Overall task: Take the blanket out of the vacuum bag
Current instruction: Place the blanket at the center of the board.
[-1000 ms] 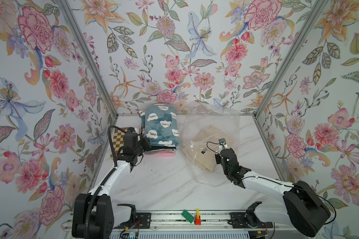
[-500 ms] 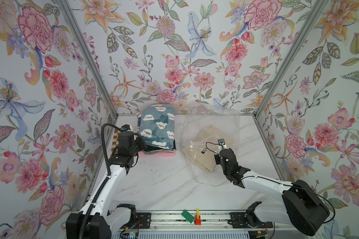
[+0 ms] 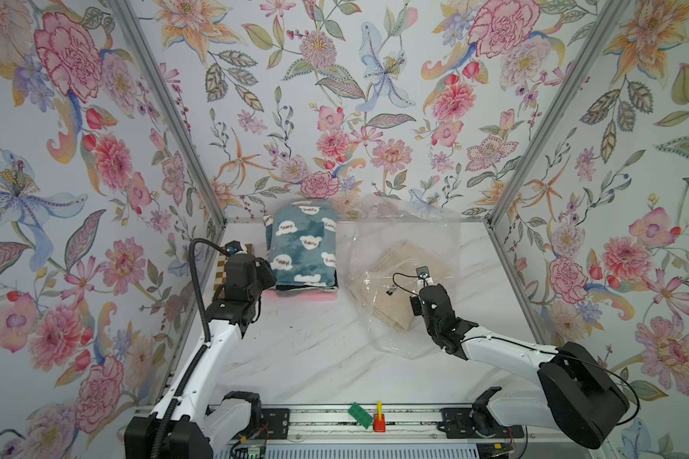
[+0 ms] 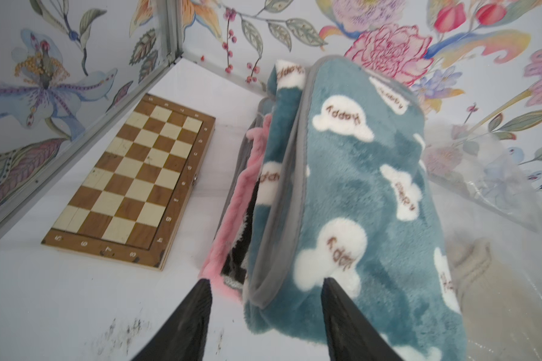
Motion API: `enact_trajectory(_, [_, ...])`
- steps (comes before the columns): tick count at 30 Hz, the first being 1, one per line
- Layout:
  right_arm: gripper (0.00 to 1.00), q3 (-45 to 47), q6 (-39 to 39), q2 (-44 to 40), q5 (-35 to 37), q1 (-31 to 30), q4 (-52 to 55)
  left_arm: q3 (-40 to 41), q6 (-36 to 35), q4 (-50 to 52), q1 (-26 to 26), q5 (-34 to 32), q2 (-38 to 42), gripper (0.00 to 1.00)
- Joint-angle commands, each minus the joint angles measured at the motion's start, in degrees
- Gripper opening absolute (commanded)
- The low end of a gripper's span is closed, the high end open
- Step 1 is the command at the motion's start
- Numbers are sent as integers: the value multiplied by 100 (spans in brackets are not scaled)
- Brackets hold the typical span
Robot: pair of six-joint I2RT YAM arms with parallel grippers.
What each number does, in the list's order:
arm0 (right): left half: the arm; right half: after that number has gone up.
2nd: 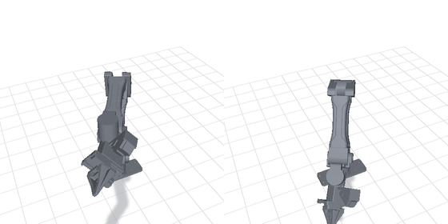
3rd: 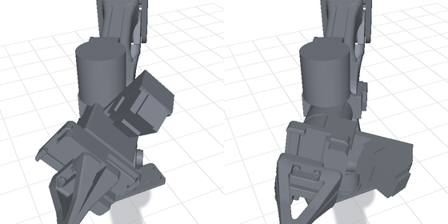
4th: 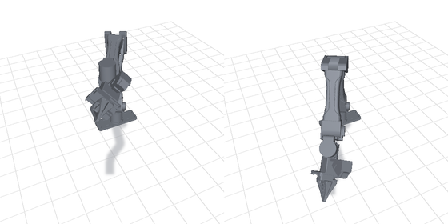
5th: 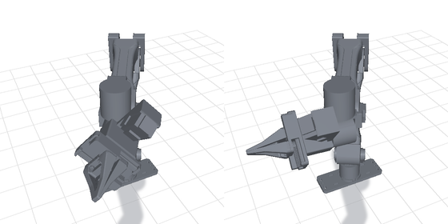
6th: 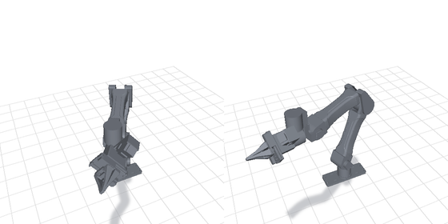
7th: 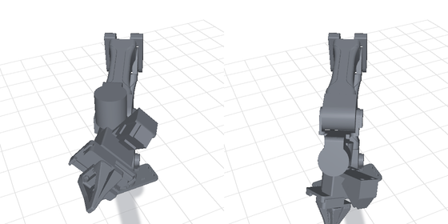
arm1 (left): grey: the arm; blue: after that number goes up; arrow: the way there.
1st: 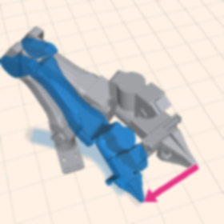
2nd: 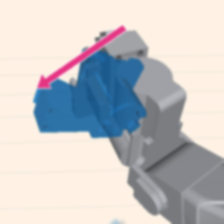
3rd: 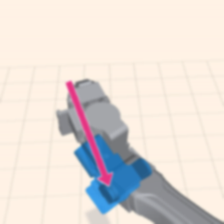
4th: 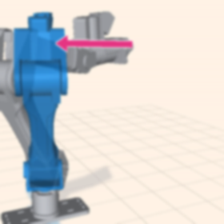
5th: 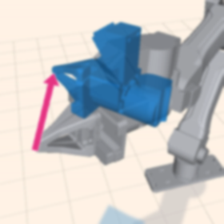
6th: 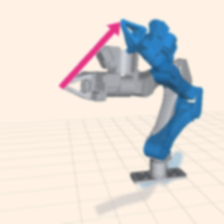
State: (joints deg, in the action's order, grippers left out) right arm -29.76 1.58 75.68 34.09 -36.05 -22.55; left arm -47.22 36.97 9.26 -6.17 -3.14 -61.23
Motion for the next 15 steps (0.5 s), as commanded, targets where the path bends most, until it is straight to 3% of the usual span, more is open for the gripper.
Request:
enact_trajectory(1, [0, -206, 89, 53, 80, -64, -13, -67, -184, -1021, -112, 155, -212, 59])
enact_trajectory(7, [0, -215, 117, 77, 98, -236, -26, -497, -847, -2321, -172, -159, -1547, 66])
enact_trajectory(15, [0, -206, 130, 75, 125, -253, -42, -1328, -770, -3422, 258, 809, -3161, 66])
